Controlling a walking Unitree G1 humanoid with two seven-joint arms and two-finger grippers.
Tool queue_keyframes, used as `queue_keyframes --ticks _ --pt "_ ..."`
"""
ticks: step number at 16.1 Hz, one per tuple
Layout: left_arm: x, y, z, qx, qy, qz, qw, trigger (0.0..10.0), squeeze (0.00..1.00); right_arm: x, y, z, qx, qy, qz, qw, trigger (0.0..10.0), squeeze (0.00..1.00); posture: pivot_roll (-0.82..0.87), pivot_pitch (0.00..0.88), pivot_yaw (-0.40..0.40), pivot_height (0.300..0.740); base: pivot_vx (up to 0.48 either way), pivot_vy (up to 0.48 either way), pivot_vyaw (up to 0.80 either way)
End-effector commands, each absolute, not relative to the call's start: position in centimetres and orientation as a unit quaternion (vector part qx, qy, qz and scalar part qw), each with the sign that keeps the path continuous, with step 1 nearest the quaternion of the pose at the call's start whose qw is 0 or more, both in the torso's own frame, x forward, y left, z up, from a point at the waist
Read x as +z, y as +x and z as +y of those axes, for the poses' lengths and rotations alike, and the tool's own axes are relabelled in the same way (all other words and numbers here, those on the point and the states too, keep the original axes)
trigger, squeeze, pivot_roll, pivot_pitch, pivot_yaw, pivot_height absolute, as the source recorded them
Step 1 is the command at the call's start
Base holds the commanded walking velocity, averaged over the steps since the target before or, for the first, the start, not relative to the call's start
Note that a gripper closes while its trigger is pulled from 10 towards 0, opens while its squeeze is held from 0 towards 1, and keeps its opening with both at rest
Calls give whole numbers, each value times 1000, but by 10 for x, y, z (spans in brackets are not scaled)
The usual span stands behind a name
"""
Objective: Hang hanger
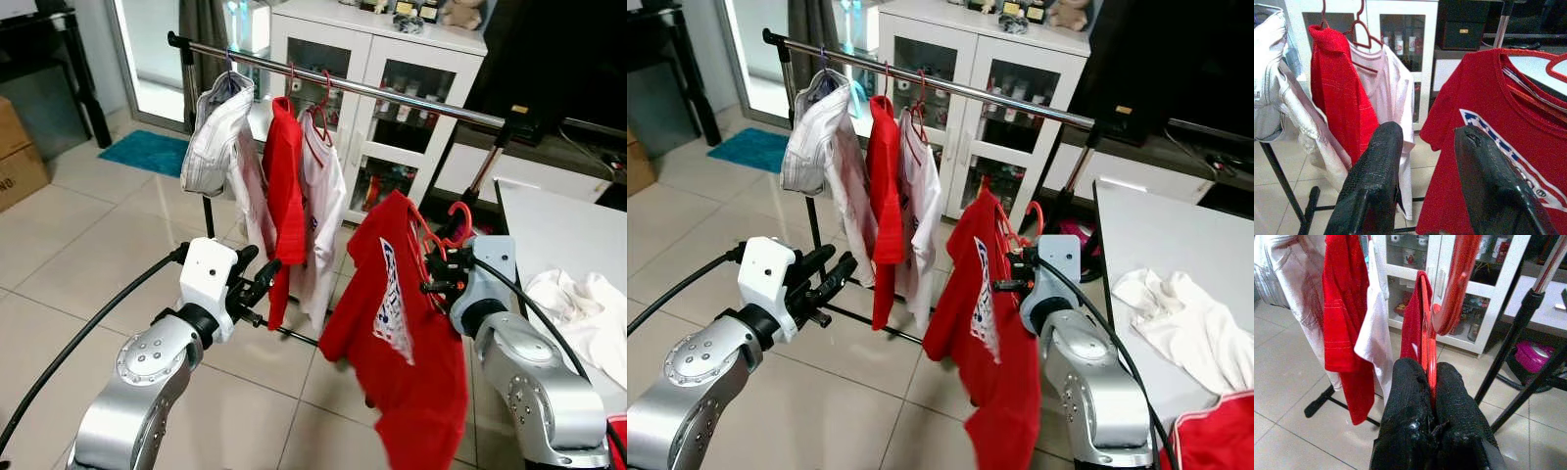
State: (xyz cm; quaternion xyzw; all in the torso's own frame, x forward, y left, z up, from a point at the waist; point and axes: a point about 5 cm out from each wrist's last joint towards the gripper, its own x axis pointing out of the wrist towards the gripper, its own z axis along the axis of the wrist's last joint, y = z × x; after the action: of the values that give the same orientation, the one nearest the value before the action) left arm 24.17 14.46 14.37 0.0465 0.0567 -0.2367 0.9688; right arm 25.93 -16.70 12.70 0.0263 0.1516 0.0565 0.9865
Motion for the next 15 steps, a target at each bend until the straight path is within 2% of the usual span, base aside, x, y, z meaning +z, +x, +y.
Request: queue_keyframes --ticks 1,11,12,15 --pt "146 240 144 -237 44 55 969 10000 0 131 260 -169 58 23 145 987 0 0 -82 0 -105 740 0 326 0" --pt "145 241 142 -241 43 57 968 10000 0 130 261 -168 70 16 150 986 0 0 -84 0 -109 740 0 329 0" --pt "145 242 142 -238 54 57 968 10000 0 130 261 -168 71 16 150 986 0 0 -82 0 -110 740 0 0 0" --pt "145 243 141 -237 65 59 968 10000 0 131 262 -168 76 13 148 986 0 0 -83 0 -112 740 0 -480 0"
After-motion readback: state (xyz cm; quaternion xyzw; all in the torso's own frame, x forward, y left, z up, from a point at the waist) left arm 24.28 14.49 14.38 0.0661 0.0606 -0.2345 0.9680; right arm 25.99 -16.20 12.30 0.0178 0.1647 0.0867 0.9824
